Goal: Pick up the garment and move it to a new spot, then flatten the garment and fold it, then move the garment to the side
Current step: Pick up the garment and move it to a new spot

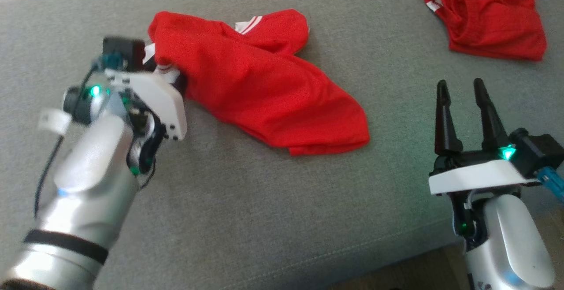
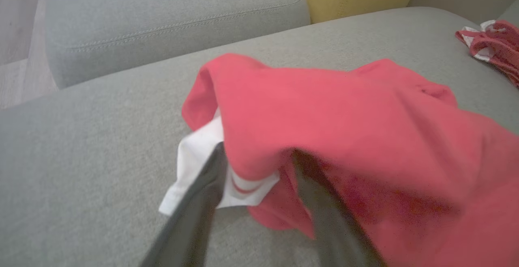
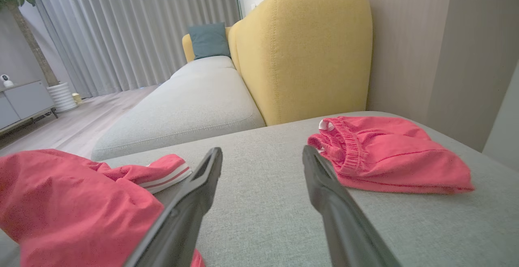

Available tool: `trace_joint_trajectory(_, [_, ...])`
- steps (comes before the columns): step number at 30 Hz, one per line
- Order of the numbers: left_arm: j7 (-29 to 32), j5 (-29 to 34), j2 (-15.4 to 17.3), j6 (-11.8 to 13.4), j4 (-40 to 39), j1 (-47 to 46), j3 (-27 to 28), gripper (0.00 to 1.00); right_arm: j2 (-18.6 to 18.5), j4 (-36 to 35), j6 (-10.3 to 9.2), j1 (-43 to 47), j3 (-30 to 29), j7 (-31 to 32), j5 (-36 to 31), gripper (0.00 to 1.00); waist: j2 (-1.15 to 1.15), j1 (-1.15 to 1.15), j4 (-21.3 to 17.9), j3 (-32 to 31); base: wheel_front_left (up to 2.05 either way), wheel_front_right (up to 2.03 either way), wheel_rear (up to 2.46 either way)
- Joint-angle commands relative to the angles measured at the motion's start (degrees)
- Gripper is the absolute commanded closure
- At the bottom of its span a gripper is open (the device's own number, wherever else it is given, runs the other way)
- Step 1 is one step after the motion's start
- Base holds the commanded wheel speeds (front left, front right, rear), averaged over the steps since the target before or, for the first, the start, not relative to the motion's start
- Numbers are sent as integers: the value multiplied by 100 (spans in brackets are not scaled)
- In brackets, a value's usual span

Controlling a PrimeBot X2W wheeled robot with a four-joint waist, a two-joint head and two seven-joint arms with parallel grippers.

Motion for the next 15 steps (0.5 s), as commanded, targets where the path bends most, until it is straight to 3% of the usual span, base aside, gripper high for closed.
trace_joint_trajectory(1, [-187,15,94,73,-18,-57,279,0,-15,-143,37,-253,178,-66,29,0,0,0,54,-33,0,0,0])
trace_joint_trajectory(9, [-1214,-100,-189,82,145,291,399,0,-15,-134,37,-254,298,-34,-100,0,0,0,428,-231,0,0,0])
trace_joint_trajectory(15, [-1617,-80,-257,171,-111,555,401,0,-15,-213,37,-190,266,71,-249,0,0,0,754,-420,0,0,0])
